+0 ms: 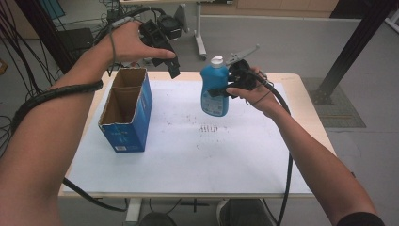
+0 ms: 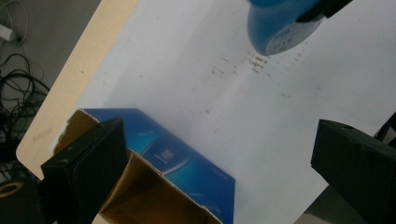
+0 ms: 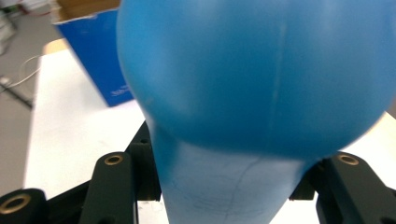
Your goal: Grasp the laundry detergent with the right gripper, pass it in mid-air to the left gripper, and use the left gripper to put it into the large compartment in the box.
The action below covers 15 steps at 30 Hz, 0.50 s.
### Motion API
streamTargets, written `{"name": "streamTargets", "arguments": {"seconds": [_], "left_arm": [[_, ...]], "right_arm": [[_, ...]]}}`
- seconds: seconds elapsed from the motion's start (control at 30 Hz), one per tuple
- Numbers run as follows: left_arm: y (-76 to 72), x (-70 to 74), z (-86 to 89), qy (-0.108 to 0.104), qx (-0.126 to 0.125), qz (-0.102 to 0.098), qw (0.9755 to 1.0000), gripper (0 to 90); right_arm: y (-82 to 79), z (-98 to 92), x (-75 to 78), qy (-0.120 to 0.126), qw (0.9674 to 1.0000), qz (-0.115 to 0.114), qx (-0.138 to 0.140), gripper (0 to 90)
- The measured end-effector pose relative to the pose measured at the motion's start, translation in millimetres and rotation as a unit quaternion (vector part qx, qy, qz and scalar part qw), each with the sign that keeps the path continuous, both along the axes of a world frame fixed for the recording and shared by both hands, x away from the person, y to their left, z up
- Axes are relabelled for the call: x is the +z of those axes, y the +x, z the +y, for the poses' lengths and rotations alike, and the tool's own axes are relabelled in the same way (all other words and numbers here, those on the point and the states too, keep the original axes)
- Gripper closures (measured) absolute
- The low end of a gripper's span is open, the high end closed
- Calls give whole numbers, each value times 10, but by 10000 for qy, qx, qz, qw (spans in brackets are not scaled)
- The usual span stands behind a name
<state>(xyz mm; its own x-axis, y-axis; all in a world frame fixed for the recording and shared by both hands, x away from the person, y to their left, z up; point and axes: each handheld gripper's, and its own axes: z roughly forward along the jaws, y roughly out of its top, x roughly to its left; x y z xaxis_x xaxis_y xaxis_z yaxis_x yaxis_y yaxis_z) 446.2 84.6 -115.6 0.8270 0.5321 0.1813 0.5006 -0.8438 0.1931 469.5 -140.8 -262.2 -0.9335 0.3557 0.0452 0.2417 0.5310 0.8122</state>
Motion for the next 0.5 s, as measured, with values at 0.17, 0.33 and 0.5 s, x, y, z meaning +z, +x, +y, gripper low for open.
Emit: {"name": "streamTargets", "arguments": {"seconds": [0.17,0.33,0.5], "left_arm": [[-96,-40,-66,-42,-354,90,9993,44],[-162,-102,-94,10,-508,236,9984,45],[-204,-130,-117,31,-727,422,9965,46]], "right_arm": [[-52,246,33,-82,9984,-80,545,437],[-96,390,28,-45,9956,-87,929,437],[-172,506,11,-101,9916,-159,1278,437]]}}
